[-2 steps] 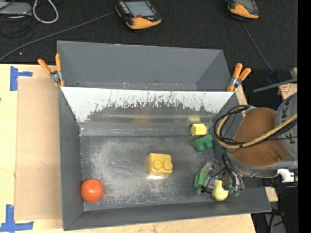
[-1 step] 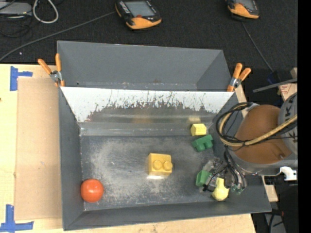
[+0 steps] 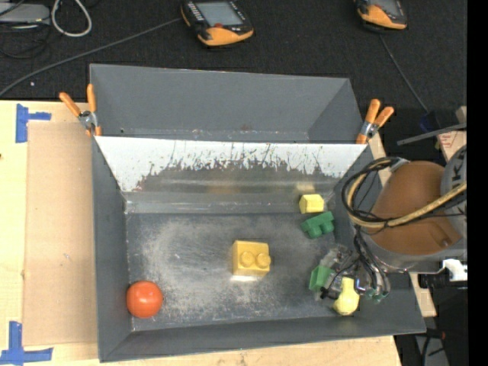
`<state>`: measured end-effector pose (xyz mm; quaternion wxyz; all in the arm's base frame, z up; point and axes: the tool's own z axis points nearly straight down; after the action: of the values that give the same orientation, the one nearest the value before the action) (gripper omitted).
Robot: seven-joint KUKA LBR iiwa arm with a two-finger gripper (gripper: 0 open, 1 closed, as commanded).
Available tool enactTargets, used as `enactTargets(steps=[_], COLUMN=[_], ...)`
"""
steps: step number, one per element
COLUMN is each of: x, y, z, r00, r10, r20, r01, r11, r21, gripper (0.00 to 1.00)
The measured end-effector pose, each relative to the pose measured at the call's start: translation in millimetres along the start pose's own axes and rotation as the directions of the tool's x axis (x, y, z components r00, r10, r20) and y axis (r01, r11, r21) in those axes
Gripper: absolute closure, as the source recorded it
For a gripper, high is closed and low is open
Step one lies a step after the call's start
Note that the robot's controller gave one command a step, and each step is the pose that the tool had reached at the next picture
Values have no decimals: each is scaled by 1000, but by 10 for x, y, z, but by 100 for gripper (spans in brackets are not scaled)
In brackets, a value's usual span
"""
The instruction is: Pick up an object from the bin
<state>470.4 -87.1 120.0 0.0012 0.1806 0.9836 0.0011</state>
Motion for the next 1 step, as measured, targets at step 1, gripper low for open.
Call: enactTargets(steps=[1], x=[3], y=[-2], z=[-141], r00=[1000], r10=[-2], r20=[-1], r01=[2], r11=[1000], r21=[0], gripper=[100])
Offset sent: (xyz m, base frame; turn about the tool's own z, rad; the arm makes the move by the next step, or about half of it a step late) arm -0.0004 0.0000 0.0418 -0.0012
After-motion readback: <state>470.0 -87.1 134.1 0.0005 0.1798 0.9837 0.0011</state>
